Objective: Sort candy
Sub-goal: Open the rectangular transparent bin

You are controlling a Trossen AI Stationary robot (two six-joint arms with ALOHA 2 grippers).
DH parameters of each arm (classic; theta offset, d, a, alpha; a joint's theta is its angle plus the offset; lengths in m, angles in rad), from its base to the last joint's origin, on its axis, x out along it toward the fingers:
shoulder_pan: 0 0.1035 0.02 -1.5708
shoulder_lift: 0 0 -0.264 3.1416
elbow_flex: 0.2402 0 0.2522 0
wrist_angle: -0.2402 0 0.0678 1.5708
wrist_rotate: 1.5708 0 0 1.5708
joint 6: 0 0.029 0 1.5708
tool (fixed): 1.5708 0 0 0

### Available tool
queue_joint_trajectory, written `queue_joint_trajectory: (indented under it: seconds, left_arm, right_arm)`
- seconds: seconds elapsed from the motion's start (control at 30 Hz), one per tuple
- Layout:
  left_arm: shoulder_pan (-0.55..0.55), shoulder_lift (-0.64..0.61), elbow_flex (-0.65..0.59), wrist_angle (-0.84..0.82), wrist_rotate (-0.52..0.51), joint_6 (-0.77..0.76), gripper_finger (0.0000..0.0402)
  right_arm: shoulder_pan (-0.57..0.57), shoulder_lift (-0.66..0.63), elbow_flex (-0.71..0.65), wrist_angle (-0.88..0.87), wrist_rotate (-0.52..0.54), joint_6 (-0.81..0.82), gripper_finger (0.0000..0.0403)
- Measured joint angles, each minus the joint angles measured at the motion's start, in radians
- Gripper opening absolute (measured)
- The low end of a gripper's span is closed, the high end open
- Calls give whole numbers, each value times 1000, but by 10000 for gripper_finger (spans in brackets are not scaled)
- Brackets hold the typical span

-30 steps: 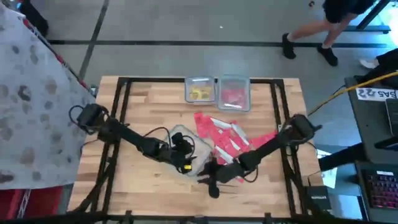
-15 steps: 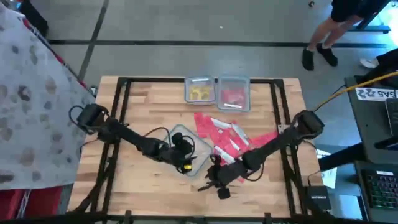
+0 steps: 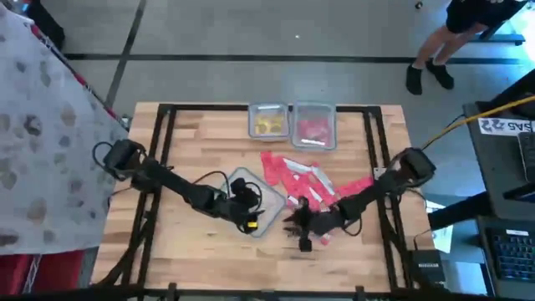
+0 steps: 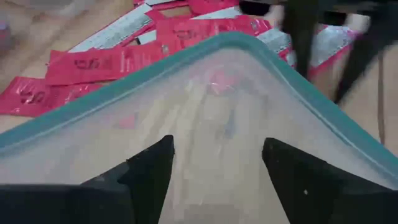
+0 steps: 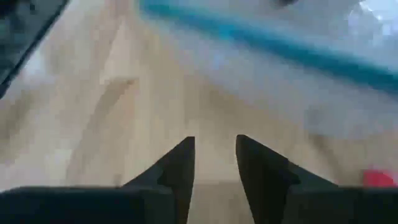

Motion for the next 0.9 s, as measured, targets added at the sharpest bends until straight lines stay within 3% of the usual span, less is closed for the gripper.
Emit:
queue_joint_trajectory:
  seconds: [0.1, 0.3, 0.67, 0.9]
  left_arm:
    - [0, 0, 0, -1, 16, 18, 238]
    - [0, 18, 0, 5, 16, 21, 238]
    - [-2, 73, 4, 40, 4, 18, 238]
    - [-1, 74, 4, 44, 11, 24, 238]
  right_arm:
    - [-37, 0, -47, 113, -20, 0, 105]
    - [-84, 8, -43, 133, -113, -5, 105]
    - [-79, 130, -28, 341, -148, -34, 105]
    - [-46, 133, -5, 348, -199, -37, 105]
